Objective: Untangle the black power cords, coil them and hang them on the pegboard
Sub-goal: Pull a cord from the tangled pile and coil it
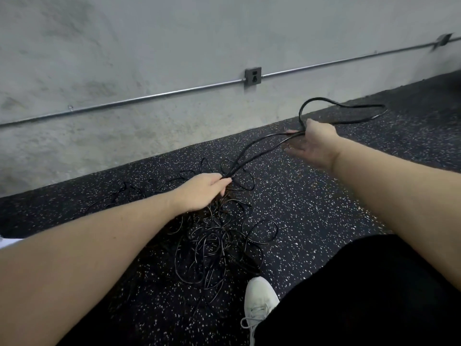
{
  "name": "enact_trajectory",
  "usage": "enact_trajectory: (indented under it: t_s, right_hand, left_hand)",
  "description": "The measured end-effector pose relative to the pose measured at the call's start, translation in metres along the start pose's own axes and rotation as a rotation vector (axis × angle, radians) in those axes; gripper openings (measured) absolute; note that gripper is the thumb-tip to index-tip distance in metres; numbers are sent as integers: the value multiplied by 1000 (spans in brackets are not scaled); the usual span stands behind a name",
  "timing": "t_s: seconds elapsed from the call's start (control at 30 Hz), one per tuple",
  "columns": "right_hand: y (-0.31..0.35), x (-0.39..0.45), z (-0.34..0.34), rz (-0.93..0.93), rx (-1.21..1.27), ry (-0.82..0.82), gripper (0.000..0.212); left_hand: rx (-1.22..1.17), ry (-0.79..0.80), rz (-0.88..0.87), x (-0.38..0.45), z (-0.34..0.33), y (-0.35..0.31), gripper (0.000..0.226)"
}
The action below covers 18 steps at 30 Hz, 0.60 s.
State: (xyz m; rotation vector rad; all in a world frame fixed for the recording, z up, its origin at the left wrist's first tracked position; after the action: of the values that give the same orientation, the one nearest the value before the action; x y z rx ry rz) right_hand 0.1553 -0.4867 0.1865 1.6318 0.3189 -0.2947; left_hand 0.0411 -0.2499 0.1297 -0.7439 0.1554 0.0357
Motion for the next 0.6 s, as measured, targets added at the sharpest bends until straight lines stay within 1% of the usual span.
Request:
enact_trajectory:
  t_s: [0.07, 0.13, 0.2, 0.27, 0.33, 0.37, 0.4, 0.43, 0.47, 0.53, 0.6]
  right_hand:
    - [-14, 5, 5, -94, -219, 79, 55]
    - [-29, 0, -2, -184, -439, 194, 60]
    - [-34, -8, -11, -161, -694, 291, 62]
    - [-26, -14, -23, 5, -998, 299, 57]
    - [-8, -18, -39, 287, -1216, 237, 49]
    - [0, -23, -48, 435, -1258, 229, 48]
    - [5, -31, -60, 554, -1264, 266, 48]
    - [4, -40, -71, 637, -1281, 337, 47]
    - [-1, -46, -81, 683, -1316, 422, 47]
    - [-16, -53, -94, 674, -1378, 554, 50]
    - [-21, -55, -99, 662, -1383, 602, 51]
  left_hand:
    - [-21, -39, -13, 2, 3, -10, 39]
    - [-37, -70, -24, 2, 6, -19, 32]
    - [-36, -97, -41, 4, 10, -29, 23]
    - [-18, -69, -51, 6, 9, -35, 15]
    - [-12, -44, -51, 8, 5, -38, 10]
    - [-36, -51, -55, 9, 4, -39, 12]
    - [-84, -69, -61, 9, 5, -40, 17]
    - [-142, -92, -68, 10, 7, -41, 23]
    - [-194, -115, -75, 10, 10, -43, 29]
    - [-254, -138, -88, 8, 17, -45, 38]
    - [-273, -117, -107, 5, 19, -47, 42]
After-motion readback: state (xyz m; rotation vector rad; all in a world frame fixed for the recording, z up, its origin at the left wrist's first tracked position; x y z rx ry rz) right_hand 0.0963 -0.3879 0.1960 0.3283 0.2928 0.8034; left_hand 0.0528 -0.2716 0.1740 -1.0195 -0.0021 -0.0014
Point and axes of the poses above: each hand's wrist, its own x-axis towards the middle knuckle, its own z-axis out of the back of the hand, y = z × x, the point moved 7 cm from there along x, towards the middle knuckle, and after that the axes turned 8 degrees about -x, right-handed, at the moved point
